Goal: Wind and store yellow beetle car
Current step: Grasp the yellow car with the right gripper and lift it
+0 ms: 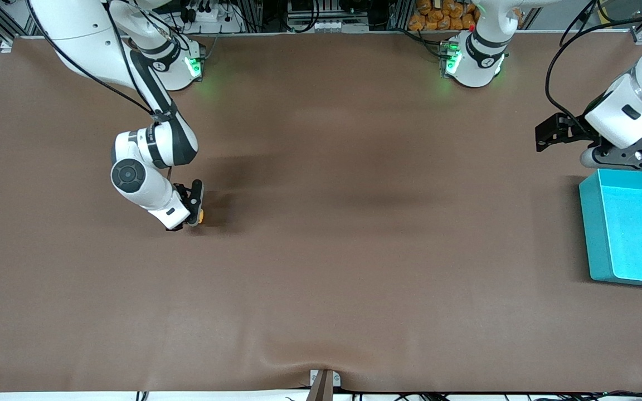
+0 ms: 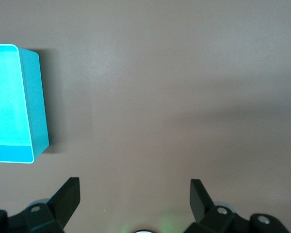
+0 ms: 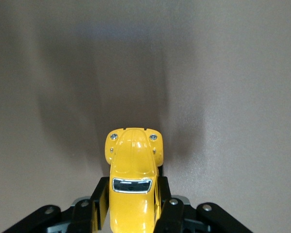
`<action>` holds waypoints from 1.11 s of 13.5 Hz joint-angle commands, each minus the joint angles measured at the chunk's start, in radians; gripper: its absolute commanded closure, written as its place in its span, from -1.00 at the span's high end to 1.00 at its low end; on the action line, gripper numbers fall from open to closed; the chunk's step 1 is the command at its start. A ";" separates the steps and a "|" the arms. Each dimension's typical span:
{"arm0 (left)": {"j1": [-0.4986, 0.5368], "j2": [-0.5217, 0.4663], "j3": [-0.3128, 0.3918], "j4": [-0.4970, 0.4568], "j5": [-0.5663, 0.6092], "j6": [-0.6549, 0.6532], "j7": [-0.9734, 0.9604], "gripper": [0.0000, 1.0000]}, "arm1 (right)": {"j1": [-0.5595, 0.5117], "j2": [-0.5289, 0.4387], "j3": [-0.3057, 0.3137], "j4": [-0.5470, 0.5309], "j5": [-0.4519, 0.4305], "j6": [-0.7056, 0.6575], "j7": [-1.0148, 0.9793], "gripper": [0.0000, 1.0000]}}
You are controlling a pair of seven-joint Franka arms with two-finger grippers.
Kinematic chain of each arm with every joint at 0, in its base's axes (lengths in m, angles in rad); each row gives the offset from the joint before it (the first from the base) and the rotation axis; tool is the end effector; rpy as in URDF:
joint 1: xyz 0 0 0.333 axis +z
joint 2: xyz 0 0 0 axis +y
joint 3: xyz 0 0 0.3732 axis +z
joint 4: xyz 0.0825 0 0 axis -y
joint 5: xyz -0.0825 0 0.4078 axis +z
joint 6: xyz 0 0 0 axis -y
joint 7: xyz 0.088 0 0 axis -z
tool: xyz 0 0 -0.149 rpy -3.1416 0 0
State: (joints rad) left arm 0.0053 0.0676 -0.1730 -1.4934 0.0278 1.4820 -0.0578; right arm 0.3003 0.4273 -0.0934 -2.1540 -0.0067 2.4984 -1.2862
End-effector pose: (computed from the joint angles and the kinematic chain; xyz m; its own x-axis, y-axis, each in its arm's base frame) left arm 0.5832 -0.0906 0.6314 0.9913 -0.1073 -0.0768 -0.1091 -0.9938 -0.0206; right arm 0.5796 0.1206 0.1822 0.0631 0.9960 -0.0634 0.9955 -0.0673 -0.0662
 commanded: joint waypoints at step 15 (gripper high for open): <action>0.004 -0.006 -0.003 0.005 0.011 -0.012 -0.007 1.00 | -0.207 0.044 0.003 0.000 -0.022 0.013 -0.197 -0.58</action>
State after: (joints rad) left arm 0.0053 0.0676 -0.1726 -1.4934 0.0278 1.4820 -0.0578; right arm 0.1434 0.4250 -0.0983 -2.1572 -0.0068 2.4682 -1.4341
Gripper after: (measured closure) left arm 0.000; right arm 0.559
